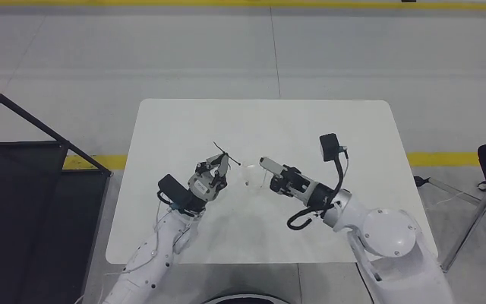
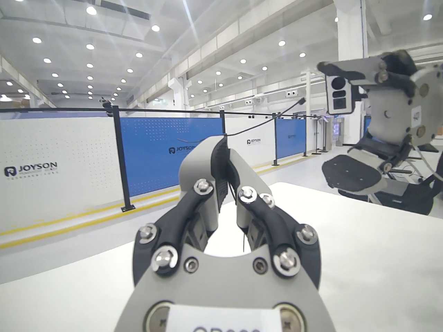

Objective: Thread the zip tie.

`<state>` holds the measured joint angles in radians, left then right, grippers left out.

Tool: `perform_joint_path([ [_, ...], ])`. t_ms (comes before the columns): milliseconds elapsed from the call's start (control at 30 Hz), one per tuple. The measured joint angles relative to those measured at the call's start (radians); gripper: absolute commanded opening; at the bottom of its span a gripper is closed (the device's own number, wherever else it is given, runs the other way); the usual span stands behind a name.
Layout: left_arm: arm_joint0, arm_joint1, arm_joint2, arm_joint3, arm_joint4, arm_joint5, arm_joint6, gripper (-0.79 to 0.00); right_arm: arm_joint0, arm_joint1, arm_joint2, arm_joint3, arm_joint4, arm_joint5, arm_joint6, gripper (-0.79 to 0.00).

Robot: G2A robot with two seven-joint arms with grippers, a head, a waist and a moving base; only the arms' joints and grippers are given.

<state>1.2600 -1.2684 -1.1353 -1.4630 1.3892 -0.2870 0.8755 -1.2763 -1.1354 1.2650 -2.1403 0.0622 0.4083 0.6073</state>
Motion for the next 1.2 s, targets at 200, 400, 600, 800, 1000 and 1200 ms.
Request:
perform_joint_path([
  [200, 0.001, 0.001, 0.0, -0.003, -0.006, -0.017, -0.01, -0.785, 0.003, 0.0, -0.001, 0.001, 0.001, 0.002, 0.0, 0.0],
  [400, 0.011, -0.002, 0.007, -0.031, -0.025, -0.023, -0.042, -0.785, -0.005, -0.001, -0.002, 0.013, 0.004, -0.035, -0.012, 0.0],
  [600, 0.023, -0.011, 0.025, -0.085, -0.18, -0.104, -0.114, -0.785, -0.059, 0.005, 0.032, 0.111, -0.004, -0.396, -0.009, 0.0],
  [800, 0.027, -0.013, 0.028, -0.102, -0.297, -0.176, -0.193, -0.785, -0.085, 0.011, 0.054, 0.158, 0.001, -0.613, 0.05, 0.0],
  [1000, 0.027, -0.013, 0.028, -0.101, -0.293, -0.175, -0.19, -0.785, -0.084, 0.011, 0.054, 0.157, 0.001, -0.597, 0.049, 0.0],
  [1200, 0.04, -0.017, 0.034, -0.124, -0.319, -0.159, -0.204, -0.785, -0.058, 0.005, 0.017, 0.204, -0.026, -0.659, 0.019, 0.0],
])
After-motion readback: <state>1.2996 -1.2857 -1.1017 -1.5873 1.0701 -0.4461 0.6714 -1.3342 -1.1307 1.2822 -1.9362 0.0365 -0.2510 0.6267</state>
